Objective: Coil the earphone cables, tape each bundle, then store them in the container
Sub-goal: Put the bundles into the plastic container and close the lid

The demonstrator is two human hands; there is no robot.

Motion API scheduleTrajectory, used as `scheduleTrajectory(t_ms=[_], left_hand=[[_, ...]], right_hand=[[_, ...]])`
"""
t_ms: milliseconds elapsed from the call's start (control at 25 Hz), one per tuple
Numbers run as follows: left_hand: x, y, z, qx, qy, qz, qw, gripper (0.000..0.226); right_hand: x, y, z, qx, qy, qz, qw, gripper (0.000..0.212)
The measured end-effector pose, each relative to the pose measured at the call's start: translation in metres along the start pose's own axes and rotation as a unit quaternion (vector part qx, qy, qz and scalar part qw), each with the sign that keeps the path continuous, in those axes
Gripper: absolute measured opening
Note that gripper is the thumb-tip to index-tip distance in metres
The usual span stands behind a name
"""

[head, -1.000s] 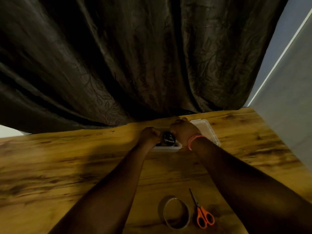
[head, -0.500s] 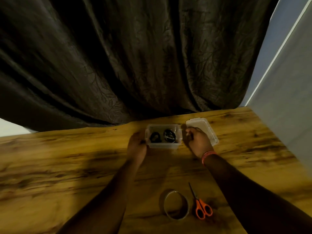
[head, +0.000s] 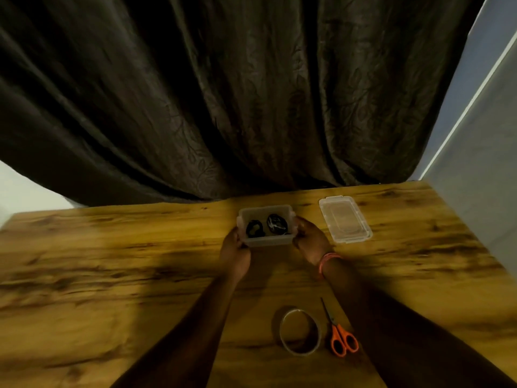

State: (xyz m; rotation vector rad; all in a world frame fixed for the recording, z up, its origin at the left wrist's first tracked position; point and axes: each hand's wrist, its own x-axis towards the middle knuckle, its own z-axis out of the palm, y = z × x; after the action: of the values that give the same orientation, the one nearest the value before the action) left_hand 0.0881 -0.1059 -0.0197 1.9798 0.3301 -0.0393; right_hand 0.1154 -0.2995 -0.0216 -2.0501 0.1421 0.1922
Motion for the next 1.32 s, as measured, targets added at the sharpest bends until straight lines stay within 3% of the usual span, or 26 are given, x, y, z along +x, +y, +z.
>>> scheduleTrajectory(t_ms=[160,280,360,520,640,760,840,880,1040,1160,1200,1320], left_hand=[[0.004,-0.017,-0.015,0.035,0.014,0.021,0.999,0.042],[0.004,-0.018,-0.022,-0.089,-0.002,0.003,0.996,0.024],[0.003,-0.017,-0.026,-0.157,-0.006,-0.008,0.988,0.024],[0.004,-0.025,-0.033,0.015,0.018,0.047,0.999,0.048],[0.003,-0.023,-0.032,0.051,0.036,0.067,0.996,0.047],[0.01,-0.036,-0.035,-0.097,0.101,0.045,0.989,0.015],[0.015,-0.048,-0.038,-0.303,0.107,0.017,0.947,0.002],[0.015,-0.05,-0.039,-0.341,0.119,0.015,0.932,0.002],[0.017,-0.049,-0.04,-0.285,0.119,-0.044,0.95,0.016],[0.016,-0.053,-0.043,-0.276,0.112,-0.036,0.954,0.019],[0.016,-0.051,-0.043,-0.278,0.153,-0.044,0.947,0.022],[0.019,-0.05,-0.044,-0.341,0.151,-0.027,0.927,0.027]], right_hand=[[0.003,-0.005,0.02,-0.022,-0.017,-0.013,1.0,0.048],[0.002,-0.008,0.026,-0.024,-0.019,-0.012,0.999,0.045],[-0.001,-0.008,0.024,-0.018,-0.026,-0.021,0.999,0.049],[-0.004,-0.001,0.018,0.002,-0.071,-0.041,0.997,0.057],[0.0,0.007,0.007,-0.074,0.027,-0.085,0.993,0.051],[-0.001,0.023,-0.02,-0.262,0.132,-0.087,0.952,0.046],[-0.005,0.039,-0.037,-0.418,0.161,-0.037,0.893,0.05],[-0.008,0.046,-0.041,-0.463,0.156,-0.01,0.872,0.053],[-0.013,0.06,-0.051,-0.497,0.096,0.05,0.861,0.055],[-0.012,0.066,-0.055,-0.51,0.079,0.035,0.856,0.059],[-0.013,0.066,-0.057,-0.509,0.076,0.029,0.857,0.061],[-0.021,0.057,-0.06,-0.523,0.082,-0.004,0.848,0.061]])
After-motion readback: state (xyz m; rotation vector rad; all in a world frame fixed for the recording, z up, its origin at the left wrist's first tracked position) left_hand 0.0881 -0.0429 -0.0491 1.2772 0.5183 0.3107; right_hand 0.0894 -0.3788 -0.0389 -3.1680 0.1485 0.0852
